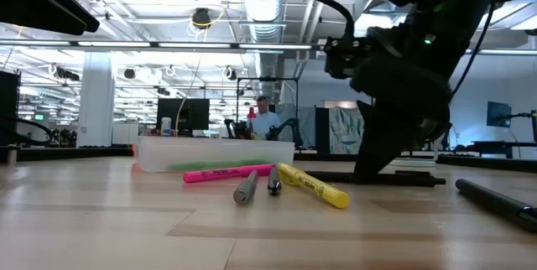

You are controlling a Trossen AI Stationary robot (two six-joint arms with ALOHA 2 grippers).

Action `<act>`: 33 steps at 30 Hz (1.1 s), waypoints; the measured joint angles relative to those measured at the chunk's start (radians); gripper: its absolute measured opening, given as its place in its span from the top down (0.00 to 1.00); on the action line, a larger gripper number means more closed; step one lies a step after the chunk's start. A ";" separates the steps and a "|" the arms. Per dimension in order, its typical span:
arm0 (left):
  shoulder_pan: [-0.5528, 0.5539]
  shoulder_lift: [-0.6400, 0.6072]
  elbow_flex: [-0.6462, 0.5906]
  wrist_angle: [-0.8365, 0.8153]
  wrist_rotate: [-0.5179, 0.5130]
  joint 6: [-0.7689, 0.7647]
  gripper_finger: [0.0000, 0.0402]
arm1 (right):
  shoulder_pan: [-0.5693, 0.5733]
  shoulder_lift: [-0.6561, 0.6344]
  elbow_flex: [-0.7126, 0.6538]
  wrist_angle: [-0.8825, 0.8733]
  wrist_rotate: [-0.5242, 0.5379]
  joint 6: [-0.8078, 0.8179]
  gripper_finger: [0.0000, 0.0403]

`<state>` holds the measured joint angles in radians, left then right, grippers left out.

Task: Pick & place school supplies into a supply box
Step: Put the middle black pen into the supply box

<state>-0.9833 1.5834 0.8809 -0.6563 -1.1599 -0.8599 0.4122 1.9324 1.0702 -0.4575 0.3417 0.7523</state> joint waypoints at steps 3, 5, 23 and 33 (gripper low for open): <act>0.000 0.000 0.000 0.000 0.003 -0.004 0.62 | 0.000 0.000 -0.001 -0.009 0.005 -0.069 0.82; 0.000 0.000 0.000 0.000 0.012 -0.016 0.62 | -0.001 0.000 -0.001 -0.011 0.005 -0.098 0.86; -0.045 0.000 0.000 -0.006 0.024 -0.042 0.62 | 0.008 0.002 -0.002 -0.035 0.121 -0.283 0.99; -0.051 0.001 0.000 -0.008 0.021 -0.043 0.62 | 0.011 0.010 0.031 -0.057 0.235 -0.413 0.98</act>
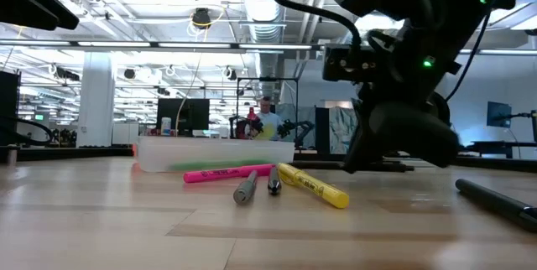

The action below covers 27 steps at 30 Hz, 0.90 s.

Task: Pick & place school supplies into a supply box
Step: Put the middle black pen into the supply box

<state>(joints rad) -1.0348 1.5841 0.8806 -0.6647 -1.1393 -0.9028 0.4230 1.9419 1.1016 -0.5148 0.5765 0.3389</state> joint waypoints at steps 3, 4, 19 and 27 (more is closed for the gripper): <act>0.000 0.000 0.000 0.000 0.000 -0.003 0.62 | -0.007 0.000 0.001 -0.014 0.009 0.000 0.98; 0.000 0.000 0.000 0.000 0.000 -0.003 0.62 | -0.007 0.000 0.001 -0.017 0.009 0.000 0.98; 0.000 0.000 0.000 0.000 0.000 -0.010 0.62 | -0.007 -0.005 0.005 -0.034 0.054 -0.006 0.97; 0.000 0.000 0.000 0.000 0.000 -0.010 0.62 | -0.007 -0.005 0.009 -0.033 0.054 -0.025 0.97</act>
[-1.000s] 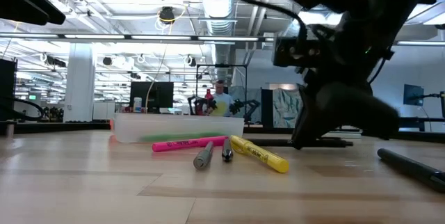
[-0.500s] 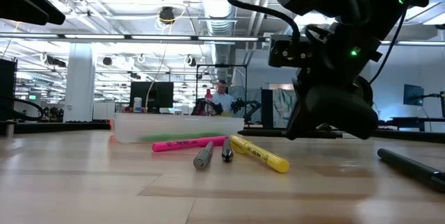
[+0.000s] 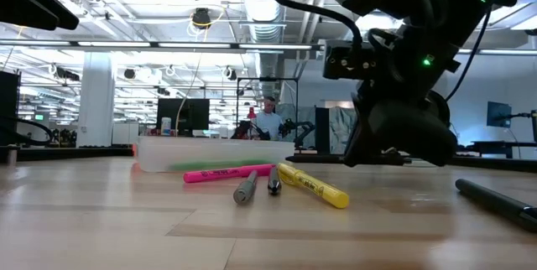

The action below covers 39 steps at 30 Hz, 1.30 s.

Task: Pick & place school supplies into a supply box
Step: Put the middle black pen into the supply box

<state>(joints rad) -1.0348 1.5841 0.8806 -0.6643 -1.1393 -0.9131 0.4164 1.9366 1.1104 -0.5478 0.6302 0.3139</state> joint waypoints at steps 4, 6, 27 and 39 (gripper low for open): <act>0.000 0.000 0.000 0.000 0.000 0.000 0.62 | 0.000 0.000 0.029 -0.001 0.000 -0.033 0.97; 0.000 0.000 0.000 0.000 0.000 0.000 0.62 | 0.000 -0.001 0.053 -0.001 0.003 -0.063 0.97; -0.028 0.000 0.000 0.000 0.010 -0.024 0.62 | -0.153 -0.002 0.228 0.147 -0.027 -0.505 0.97; -0.055 0.000 0.000 0.000 0.009 -0.049 0.62 | -0.253 -0.002 0.228 0.346 -0.161 -0.638 0.97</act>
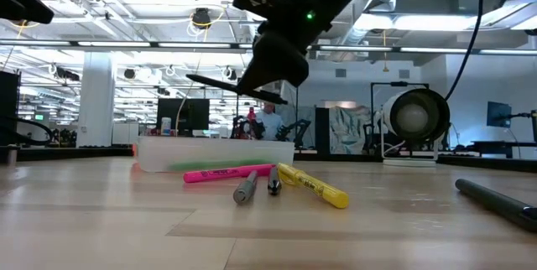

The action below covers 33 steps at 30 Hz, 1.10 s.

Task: Pick & place school supplies into a supply box
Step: Put the middle black pen into the supply box

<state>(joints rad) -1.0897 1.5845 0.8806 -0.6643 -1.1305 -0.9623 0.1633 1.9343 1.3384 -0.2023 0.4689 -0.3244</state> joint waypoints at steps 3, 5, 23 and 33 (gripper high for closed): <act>0.000 0.000 0.000 0.000 0.000 0.000 0.62 | -0.008 0.000 0.000 0.003 -0.002 0.000 0.97; 0.000 0.000 0.000 0.000 0.000 0.001 0.62 | -0.012 0.000 0.000 0.002 -0.007 0.001 0.96; 0.000 0.000 0.000 0.000 -0.011 -0.015 0.62 | -0.062 0.000 0.000 0.114 -0.180 0.014 0.97; 0.000 0.000 0.000 0.000 -0.023 -0.017 0.62 | -0.083 0.000 -0.001 0.106 -0.201 0.062 0.96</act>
<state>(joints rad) -1.0897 1.5845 0.8803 -0.6647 -1.1531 -0.9791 0.0807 1.9347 1.3376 -0.0963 0.2680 -0.2626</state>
